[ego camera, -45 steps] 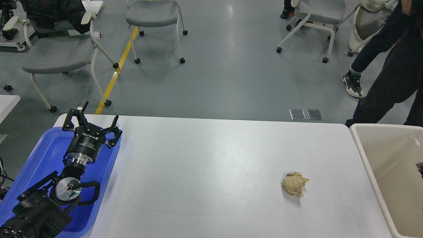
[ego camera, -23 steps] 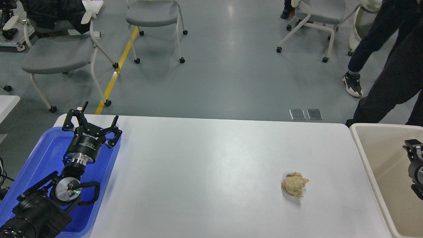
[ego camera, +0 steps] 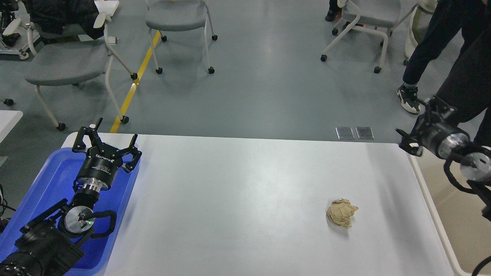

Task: Tidy desktop

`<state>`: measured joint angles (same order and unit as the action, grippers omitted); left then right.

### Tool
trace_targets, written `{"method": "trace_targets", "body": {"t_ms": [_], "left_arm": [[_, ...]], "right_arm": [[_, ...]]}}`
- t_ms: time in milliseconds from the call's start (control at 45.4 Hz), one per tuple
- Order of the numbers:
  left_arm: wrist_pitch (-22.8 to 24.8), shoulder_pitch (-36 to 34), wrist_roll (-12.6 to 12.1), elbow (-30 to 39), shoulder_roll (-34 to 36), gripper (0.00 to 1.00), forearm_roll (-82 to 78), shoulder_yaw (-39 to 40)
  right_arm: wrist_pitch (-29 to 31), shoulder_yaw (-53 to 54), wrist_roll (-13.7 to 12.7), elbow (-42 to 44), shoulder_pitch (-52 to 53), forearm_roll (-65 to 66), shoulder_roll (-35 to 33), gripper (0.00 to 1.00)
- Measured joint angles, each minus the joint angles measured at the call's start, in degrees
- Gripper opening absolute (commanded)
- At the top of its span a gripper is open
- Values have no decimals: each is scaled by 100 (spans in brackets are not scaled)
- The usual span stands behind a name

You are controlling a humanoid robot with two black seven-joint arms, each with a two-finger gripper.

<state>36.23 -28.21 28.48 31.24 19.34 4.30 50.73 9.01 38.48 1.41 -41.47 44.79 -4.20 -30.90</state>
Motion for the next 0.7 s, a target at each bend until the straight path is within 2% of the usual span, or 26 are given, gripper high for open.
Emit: {"method": "trace_targets", "body": {"t_ms": [330, 705], "left_arm": [[-9, 0, 0, 2, -1, 100, 3, -1], [-11, -3, 0, 3, -1, 100, 4, -1]], "right_arm": [[919, 858, -1, -345, -246, -325, 1161, 100], [1600, 1255, 5, 161, -668, -386, 2129, 100]]}}
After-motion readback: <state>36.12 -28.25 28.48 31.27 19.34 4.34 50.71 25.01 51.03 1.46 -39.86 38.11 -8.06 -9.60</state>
